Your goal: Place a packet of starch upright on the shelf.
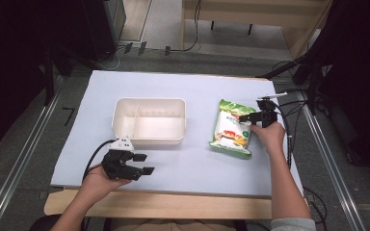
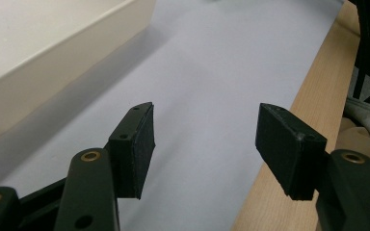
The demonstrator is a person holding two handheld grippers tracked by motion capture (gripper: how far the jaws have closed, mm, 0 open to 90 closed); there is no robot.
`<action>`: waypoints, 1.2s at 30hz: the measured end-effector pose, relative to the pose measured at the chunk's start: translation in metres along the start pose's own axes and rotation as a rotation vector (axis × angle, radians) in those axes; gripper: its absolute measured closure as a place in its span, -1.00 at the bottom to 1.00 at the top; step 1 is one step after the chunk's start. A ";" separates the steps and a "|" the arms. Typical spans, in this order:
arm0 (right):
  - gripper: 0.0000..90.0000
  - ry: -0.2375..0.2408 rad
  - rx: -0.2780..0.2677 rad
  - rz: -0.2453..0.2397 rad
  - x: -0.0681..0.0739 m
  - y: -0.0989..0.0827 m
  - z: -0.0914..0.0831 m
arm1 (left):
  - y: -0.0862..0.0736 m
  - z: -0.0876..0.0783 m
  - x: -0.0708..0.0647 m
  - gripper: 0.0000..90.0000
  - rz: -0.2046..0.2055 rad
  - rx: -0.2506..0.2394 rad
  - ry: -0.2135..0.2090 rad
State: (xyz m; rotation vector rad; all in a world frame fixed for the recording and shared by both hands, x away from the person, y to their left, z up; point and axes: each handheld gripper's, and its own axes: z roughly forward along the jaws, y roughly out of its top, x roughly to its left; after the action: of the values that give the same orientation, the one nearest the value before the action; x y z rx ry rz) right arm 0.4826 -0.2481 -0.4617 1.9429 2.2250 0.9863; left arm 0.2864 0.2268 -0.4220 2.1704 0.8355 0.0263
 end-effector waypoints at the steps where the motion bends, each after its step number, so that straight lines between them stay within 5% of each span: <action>1: 0.06 0.002 0.003 -0.003 0.002 0.000 0.001 | 0.000 0.000 0.000 -0.12 0.004 0.003 0.002; 8: 0.41 0.004 -0.018 -0.055 0.020 0.001 0.012 | 0.000 0.000 0.000 -0.11 -0.002 0.002 0.004; 16: 0.96 0.020 -0.032 -0.107 0.024 0.000 0.013 | 0.000 0.001 0.001 -0.11 0.003 0.014 0.002; 27: 0.99 0.013 -0.043 -0.118 0.032 0.002 0.004 | 0.000 0.001 0.005 -0.12 -0.008 0.017 -0.006; 36: 0.99 0.047 -0.101 -0.137 0.039 0.004 -0.025 | 0.000 0.001 0.006 -0.13 -0.009 0.016 -0.007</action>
State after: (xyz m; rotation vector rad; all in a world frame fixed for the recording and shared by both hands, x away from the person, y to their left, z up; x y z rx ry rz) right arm 0.4668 -0.2235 -0.4251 1.7190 2.2490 1.1128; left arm 0.2917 0.2296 -0.4241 2.1804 0.8439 0.0077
